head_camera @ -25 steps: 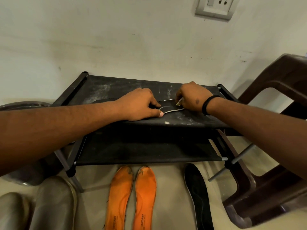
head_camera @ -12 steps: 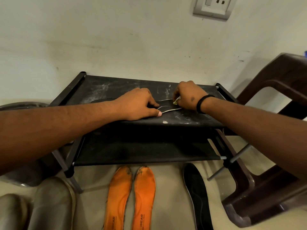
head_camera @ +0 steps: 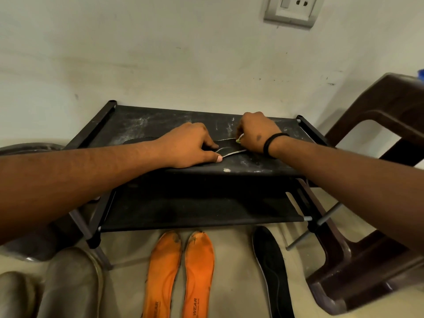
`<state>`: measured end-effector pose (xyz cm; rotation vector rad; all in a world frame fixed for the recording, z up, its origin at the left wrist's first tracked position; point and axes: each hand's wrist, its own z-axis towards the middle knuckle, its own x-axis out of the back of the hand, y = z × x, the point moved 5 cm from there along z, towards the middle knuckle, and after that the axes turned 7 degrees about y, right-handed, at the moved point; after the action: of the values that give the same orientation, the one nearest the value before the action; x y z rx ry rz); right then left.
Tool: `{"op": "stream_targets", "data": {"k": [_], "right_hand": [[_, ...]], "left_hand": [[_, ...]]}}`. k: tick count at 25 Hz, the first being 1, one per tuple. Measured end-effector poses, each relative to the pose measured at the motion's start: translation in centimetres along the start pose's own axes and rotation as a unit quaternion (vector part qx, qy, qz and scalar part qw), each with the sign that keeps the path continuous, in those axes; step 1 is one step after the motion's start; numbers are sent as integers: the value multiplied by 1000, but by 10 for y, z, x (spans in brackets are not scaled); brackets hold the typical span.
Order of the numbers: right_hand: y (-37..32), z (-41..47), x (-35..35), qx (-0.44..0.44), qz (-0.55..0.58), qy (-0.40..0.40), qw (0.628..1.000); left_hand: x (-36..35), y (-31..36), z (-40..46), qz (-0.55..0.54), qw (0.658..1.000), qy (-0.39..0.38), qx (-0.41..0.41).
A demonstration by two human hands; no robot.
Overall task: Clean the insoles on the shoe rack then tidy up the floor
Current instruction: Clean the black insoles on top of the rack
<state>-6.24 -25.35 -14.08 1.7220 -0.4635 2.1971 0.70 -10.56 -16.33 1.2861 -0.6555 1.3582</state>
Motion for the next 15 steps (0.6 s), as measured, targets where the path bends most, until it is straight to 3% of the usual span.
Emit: {"op": "stream_targets", "data": {"k": [5,8,10,12,15], "right_hand": [[-35,-16,-2,85,49,-35,995],[-18,-14,3,61,63,-57,995],[-2,-4,2,14,30,-20,999],[4,4,0,-39,69,24,997],[-13,1,-8,-24,118,45,992]], "left_hand": [[0,0,-3,9,1000,-5,6],[0,1,-1,10,1000,-8,-1],[-1,1,0,3,1000,-11,-2],[-1,1,0,1,1000,-11,5],[0,-3,-2,0,1000,-6,28]]}}
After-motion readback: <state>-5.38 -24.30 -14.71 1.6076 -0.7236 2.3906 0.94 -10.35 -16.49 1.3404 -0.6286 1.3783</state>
